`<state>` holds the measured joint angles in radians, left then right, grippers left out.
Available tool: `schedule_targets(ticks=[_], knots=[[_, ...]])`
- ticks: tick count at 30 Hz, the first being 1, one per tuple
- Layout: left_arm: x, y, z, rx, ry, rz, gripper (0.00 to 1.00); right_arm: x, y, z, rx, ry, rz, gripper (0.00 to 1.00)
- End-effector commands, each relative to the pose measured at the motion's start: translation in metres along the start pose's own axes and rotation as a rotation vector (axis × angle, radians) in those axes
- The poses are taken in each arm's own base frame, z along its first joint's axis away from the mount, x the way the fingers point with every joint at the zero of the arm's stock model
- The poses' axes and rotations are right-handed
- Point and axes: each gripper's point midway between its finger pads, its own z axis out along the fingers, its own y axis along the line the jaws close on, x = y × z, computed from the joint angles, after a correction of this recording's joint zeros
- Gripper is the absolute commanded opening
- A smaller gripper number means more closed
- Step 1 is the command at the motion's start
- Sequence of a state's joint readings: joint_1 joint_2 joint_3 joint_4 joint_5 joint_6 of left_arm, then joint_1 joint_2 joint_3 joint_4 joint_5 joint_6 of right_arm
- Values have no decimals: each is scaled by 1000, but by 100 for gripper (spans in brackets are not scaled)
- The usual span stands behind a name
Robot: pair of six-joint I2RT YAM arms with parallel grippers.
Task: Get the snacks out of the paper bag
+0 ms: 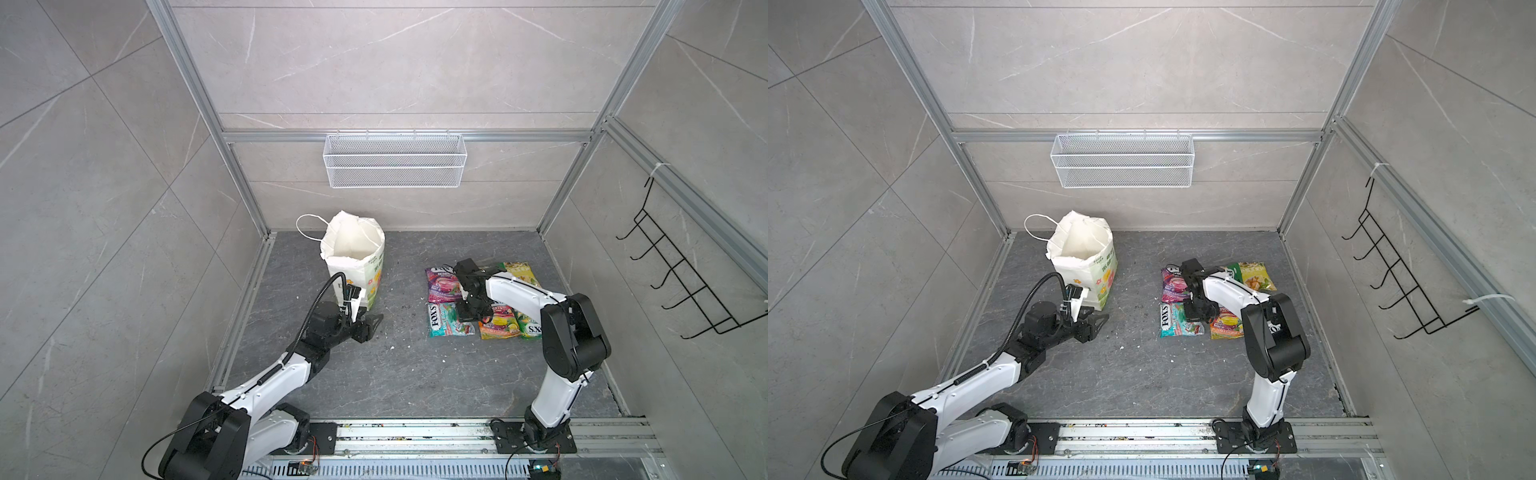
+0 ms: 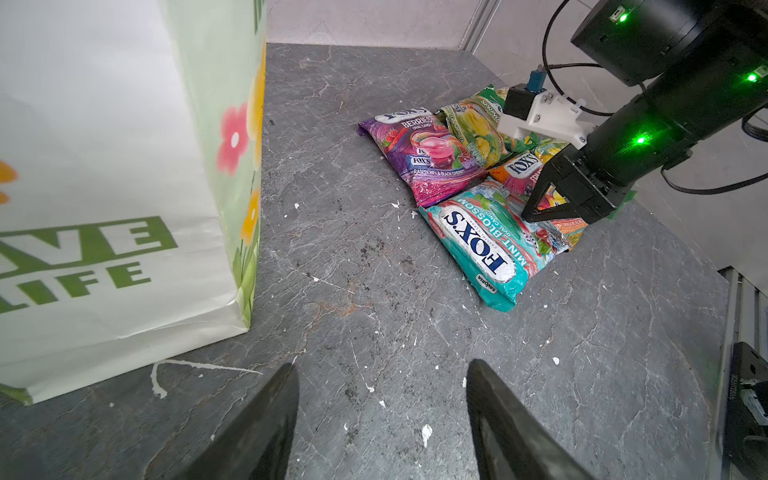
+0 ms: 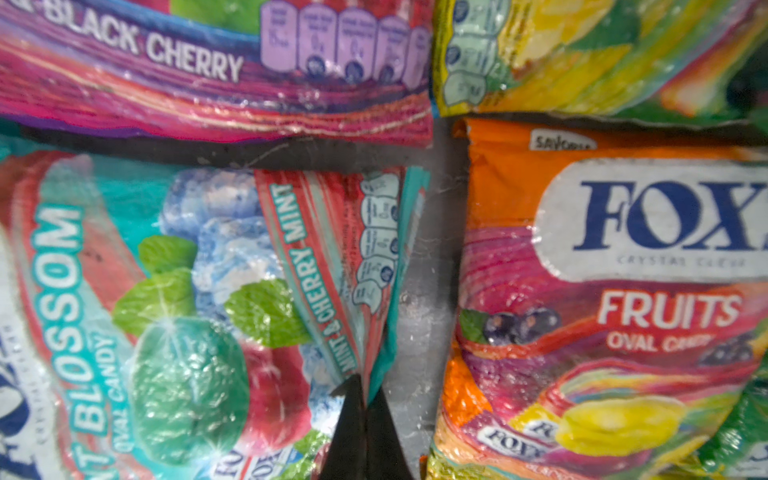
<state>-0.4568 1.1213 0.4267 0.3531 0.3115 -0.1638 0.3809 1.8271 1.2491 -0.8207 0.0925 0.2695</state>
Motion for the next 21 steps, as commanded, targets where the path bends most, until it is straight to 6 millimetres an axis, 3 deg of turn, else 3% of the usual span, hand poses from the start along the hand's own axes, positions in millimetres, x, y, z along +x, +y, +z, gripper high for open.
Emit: schedule_targets(ticks=[1,7,10,12,16,21], knots=[[-29,-6,-2,8,-83,34,66,11,-15,-5,60,25,4,1],[-30,-6,-2,9,-83,33,66,12,-19,-3,68,33,27,4],[-30,-6,-3,7,-88,34,66,10,-14,-7,38,17,32,22],[-31,-6,-4,4,-89,38,66,7,-12,-13,18,-4,43,29],[-39,-9,-7,10,-103,51,66,-2,-7,-33,-23,-52,51,32],[-61,-13,-22,-8,-163,80,66,-12,-18,-72,7,-148,70,33]])
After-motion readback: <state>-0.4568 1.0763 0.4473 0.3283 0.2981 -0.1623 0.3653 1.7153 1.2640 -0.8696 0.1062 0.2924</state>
